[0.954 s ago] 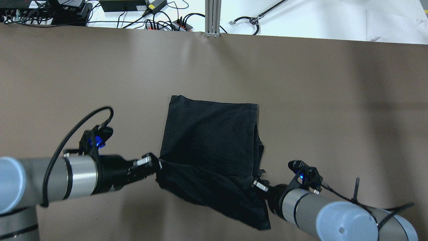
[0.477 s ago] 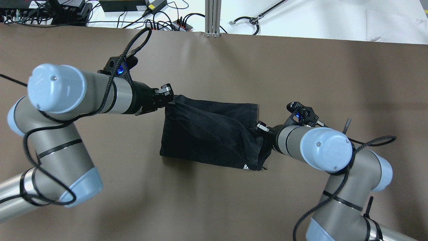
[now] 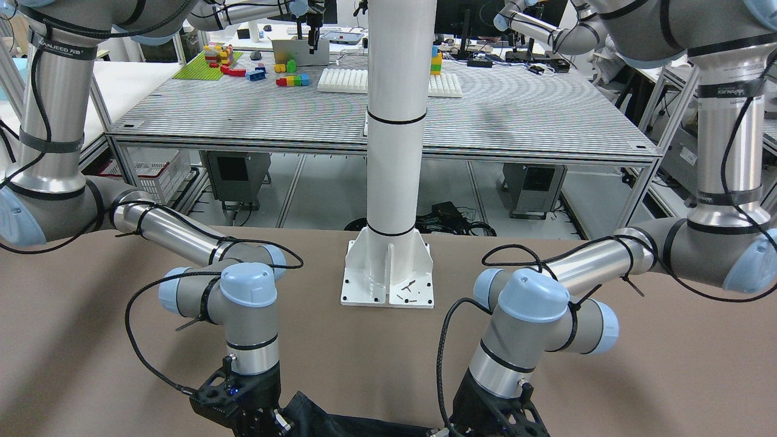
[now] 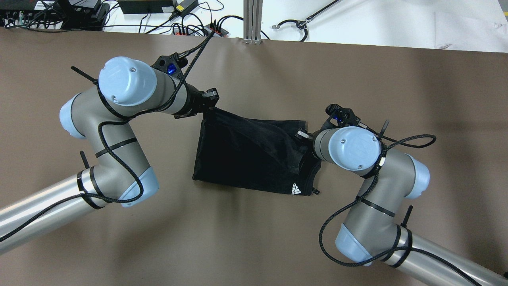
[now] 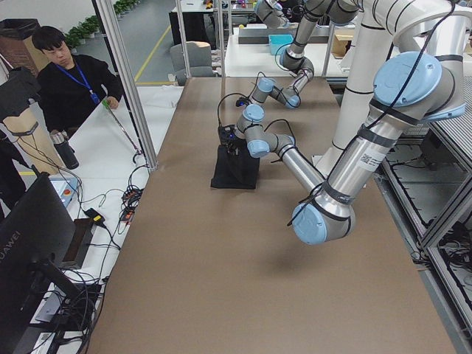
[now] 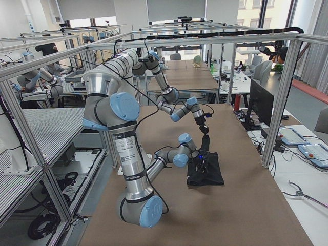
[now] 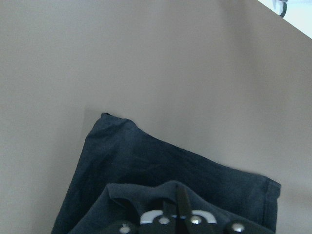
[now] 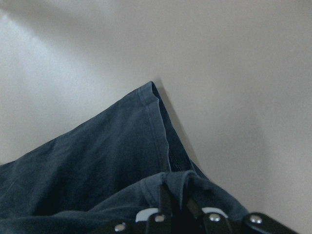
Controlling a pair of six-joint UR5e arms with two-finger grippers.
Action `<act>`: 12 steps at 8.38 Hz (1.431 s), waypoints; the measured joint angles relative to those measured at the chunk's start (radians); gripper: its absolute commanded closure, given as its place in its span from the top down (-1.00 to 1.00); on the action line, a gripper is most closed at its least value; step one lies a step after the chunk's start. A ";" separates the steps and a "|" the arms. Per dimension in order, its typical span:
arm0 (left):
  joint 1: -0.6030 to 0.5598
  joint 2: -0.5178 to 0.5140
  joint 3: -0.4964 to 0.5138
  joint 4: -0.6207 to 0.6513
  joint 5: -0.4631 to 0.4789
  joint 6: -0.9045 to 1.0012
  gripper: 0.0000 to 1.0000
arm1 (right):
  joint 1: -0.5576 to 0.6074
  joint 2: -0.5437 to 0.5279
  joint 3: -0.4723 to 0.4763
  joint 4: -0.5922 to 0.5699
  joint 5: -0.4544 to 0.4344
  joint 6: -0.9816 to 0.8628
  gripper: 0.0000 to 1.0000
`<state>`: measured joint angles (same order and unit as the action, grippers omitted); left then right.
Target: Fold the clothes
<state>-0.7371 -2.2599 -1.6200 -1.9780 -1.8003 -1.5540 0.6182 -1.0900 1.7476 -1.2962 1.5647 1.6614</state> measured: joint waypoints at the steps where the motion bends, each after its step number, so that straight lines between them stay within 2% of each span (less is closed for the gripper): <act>1: 0.000 -0.012 0.041 -0.002 0.001 0.015 -0.80 | 0.001 0.026 -0.051 0.014 0.000 -0.005 -0.76; 2: -0.001 -0.029 0.076 -0.002 0.002 0.030 0.40 | 0.002 0.040 -0.096 0.040 -0.001 -0.014 0.33; 3: -0.001 -0.049 0.116 -0.003 0.005 0.040 0.88 | 0.006 0.046 -0.136 0.070 -0.003 -0.040 0.78; 5: 0.000 -0.085 0.184 -0.009 0.057 0.073 0.89 | 0.057 0.059 -0.170 0.098 0.010 -0.089 0.85; 6: -0.011 -0.098 0.201 -0.015 0.069 0.089 0.89 | 0.111 0.075 -0.173 0.099 0.072 -0.109 0.86; 7: -0.043 -0.115 0.207 -0.018 0.037 0.097 0.89 | 0.173 0.092 -0.169 0.098 0.180 -0.121 0.86; 8: -0.088 -0.127 0.207 -0.020 -0.041 0.100 0.89 | 0.215 0.103 -0.152 0.097 0.287 -0.126 0.83; 9: -0.122 -0.131 0.206 -0.024 -0.114 0.101 0.89 | 0.229 0.106 -0.117 0.092 0.348 -0.118 0.59; 10: -0.140 -0.129 0.207 -0.037 -0.155 0.103 0.89 | 0.211 0.105 -0.073 0.077 0.369 -0.092 -0.09; 11: -0.146 -0.119 0.209 -0.057 -0.172 0.106 0.89 | 0.166 0.105 -0.044 0.064 0.344 -0.065 -0.85; 12: -0.149 -0.107 0.213 -0.077 -0.178 0.112 0.89 | 0.108 0.105 -0.038 0.057 0.282 -0.051 -1.00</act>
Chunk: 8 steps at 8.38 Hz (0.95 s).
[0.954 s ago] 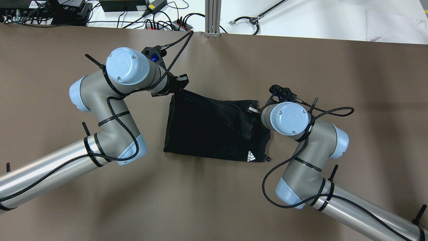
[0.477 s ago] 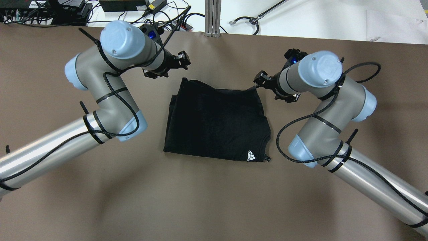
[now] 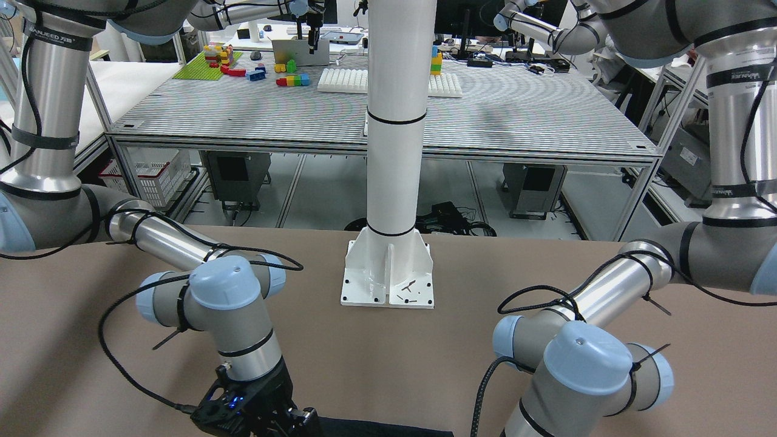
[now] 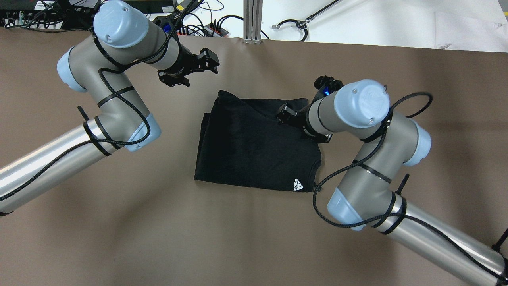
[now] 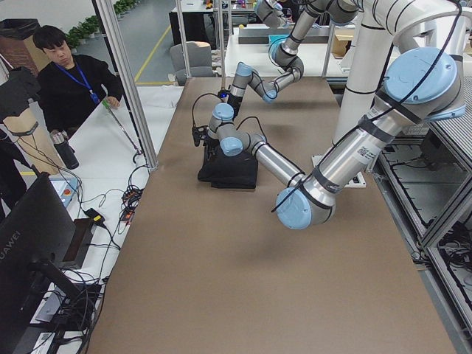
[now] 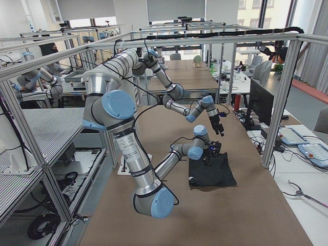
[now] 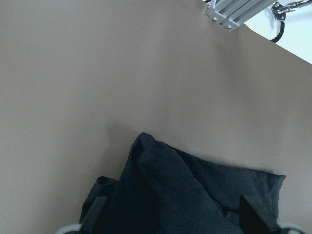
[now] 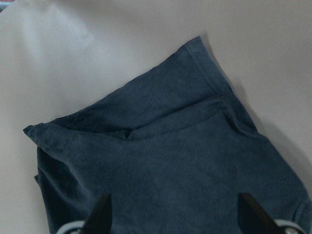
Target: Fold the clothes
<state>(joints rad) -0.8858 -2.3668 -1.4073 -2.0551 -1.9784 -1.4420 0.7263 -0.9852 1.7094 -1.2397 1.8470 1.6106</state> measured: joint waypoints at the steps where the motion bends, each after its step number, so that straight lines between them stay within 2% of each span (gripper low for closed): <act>1: 0.000 0.014 0.002 -0.013 -0.001 0.015 0.89 | -0.047 0.001 -0.018 -0.003 -0.063 0.003 -1.00; 2: 0.001 0.023 0.005 -0.018 -0.001 0.026 0.88 | -0.069 0.007 -0.049 -0.001 -0.099 -0.001 -1.00; 3: 0.004 0.026 0.014 -0.021 0.000 0.031 0.88 | -0.077 0.010 -0.070 0.003 -0.115 -0.010 -0.52; 4: 0.008 0.022 0.041 -0.030 0.001 0.033 0.88 | -0.070 0.012 -0.079 0.005 -0.121 -0.031 0.74; 5: 0.011 0.022 0.074 -0.061 0.003 0.035 0.88 | -0.045 0.013 -0.082 0.004 -0.121 -0.063 0.87; 8: 0.008 0.025 0.108 -0.123 0.002 0.035 0.89 | 0.047 0.005 -0.084 -0.026 -0.115 -0.208 0.88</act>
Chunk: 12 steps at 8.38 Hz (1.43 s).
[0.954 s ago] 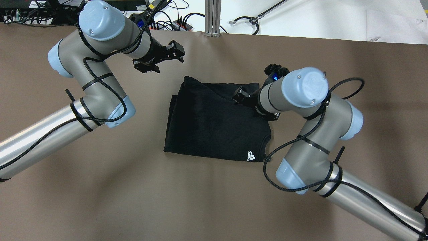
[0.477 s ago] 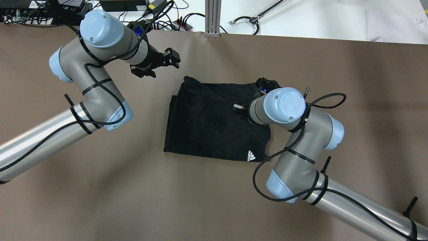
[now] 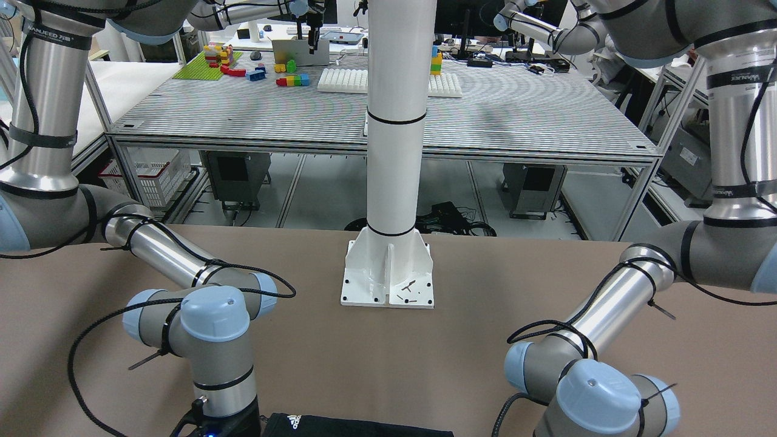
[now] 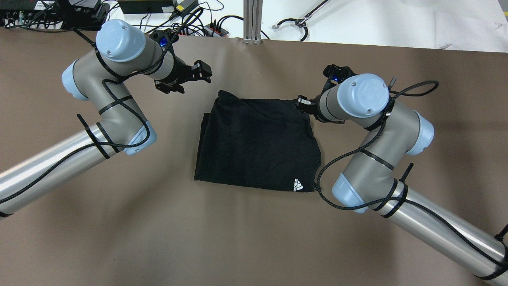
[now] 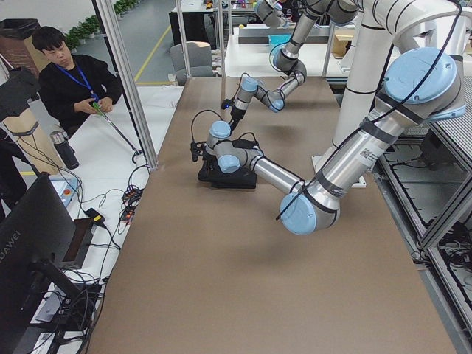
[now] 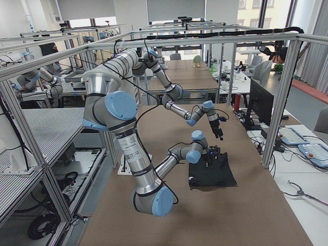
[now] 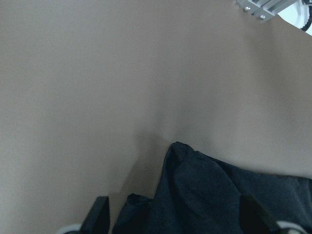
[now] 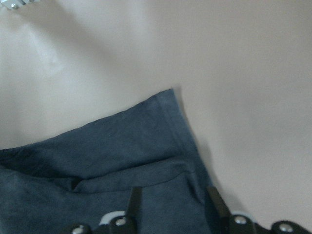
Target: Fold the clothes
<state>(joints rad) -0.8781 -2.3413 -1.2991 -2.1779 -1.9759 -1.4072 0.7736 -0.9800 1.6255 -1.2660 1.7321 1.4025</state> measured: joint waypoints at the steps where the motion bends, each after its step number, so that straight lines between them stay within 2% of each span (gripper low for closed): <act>1: -0.008 0.002 -0.002 -0.003 0.000 0.002 0.89 | 0.031 -0.009 0.001 -0.046 0.009 -0.087 0.89; 3: -0.054 0.037 -0.007 -0.002 -0.001 0.080 0.89 | 0.096 -0.080 0.026 -0.121 0.034 -0.292 0.89; 4: -0.106 0.079 -0.009 0.001 -0.008 0.188 0.89 | 0.151 -0.153 0.058 -0.135 0.040 -0.437 0.89; 6: -0.254 0.187 -0.008 0.017 -0.028 0.481 0.89 | 0.306 -0.301 0.112 -0.142 0.044 -0.762 0.89; 8: -0.442 0.275 -0.009 0.096 -0.023 0.854 0.89 | 0.505 -0.420 0.133 -0.144 0.036 -1.124 0.89; 10: -0.630 0.337 -0.010 0.155 0.024 1.224 0.89 | 0.714 -0.489 0.139 -0.145 0.026 -1.444 0.89; 12: -0.776 0.413 -0.033 0.170 0.064 1.409 0.89 | 0.864 -0.537 0.159 -0.168 -0.023 -1.621 0.89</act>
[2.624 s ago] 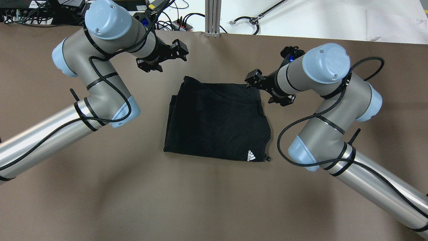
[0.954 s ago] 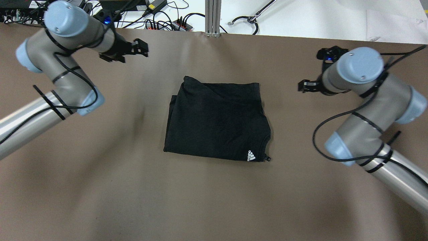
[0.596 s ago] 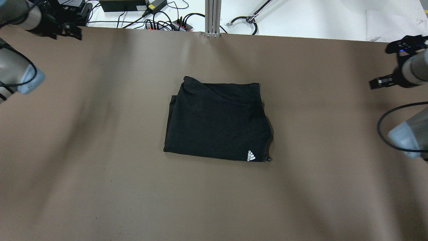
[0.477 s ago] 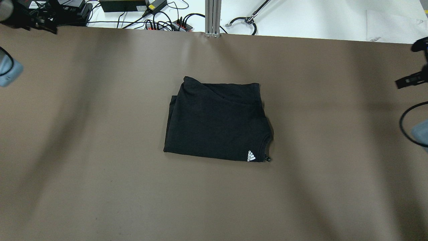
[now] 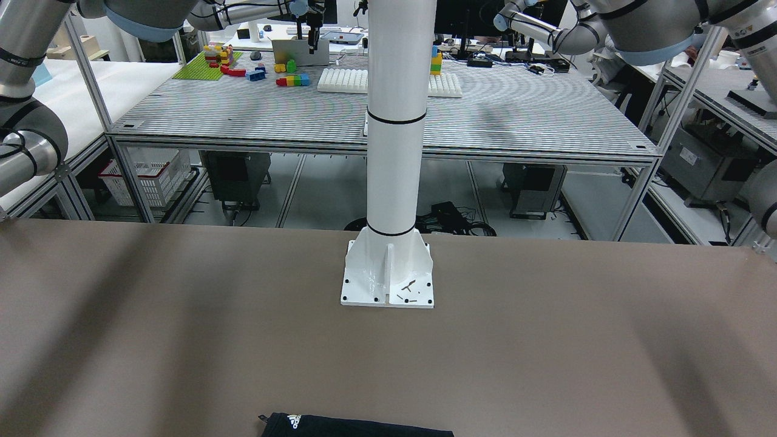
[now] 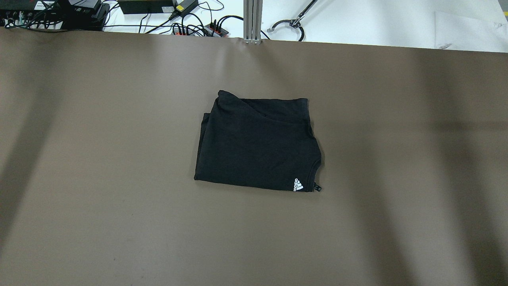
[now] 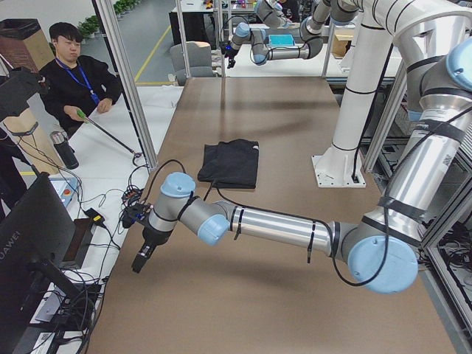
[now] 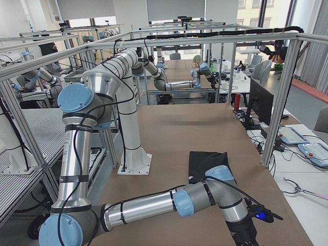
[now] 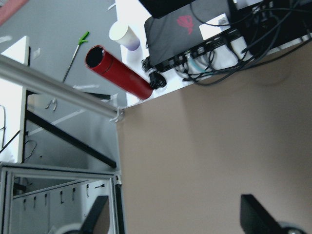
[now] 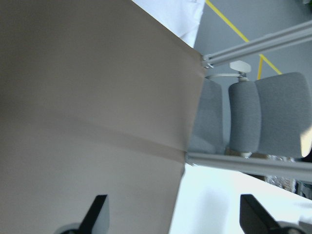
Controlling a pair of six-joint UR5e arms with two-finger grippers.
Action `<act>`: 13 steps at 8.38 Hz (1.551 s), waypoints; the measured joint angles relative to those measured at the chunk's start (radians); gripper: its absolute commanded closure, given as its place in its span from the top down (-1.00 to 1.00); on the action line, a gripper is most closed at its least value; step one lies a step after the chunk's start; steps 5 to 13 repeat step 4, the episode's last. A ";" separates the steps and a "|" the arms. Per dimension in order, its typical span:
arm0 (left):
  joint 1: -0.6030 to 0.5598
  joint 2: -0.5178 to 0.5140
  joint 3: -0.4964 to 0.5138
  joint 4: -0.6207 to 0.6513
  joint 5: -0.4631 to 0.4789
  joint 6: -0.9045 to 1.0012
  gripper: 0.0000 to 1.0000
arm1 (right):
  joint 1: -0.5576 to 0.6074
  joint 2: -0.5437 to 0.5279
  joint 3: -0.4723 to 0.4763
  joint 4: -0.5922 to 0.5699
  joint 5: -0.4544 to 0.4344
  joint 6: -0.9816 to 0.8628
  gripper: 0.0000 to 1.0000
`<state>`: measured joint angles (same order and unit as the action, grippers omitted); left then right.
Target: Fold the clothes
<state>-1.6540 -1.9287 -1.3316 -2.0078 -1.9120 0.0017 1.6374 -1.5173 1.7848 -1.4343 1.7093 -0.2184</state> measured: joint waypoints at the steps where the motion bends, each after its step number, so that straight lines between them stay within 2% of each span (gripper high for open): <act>1: -0.033 0.086 -0.039 -0.015 0.056 0.049 0.89 | 0.034 -0.039 0.016 -0.014 -0.065 -0.037 0.89; 3: -0.050 0.215 -0.111 -0.076 0.215 0.091 0.89 | 0.056 -0.101 0.040 0.001 -0.173 -0.062 0.89; 4: -0.051 0.226 -0.134 -0.066 0.221 0.066 0.89 | 0.058 -0.112 0.046 0.007 -0.187 -0.049 0.89; 13: -0.051 0.226 -0.134 -0.066 0.221 0.066 0.89 | 0.058 -0.112 0.046 0.007 -0.187 -0.049 0.89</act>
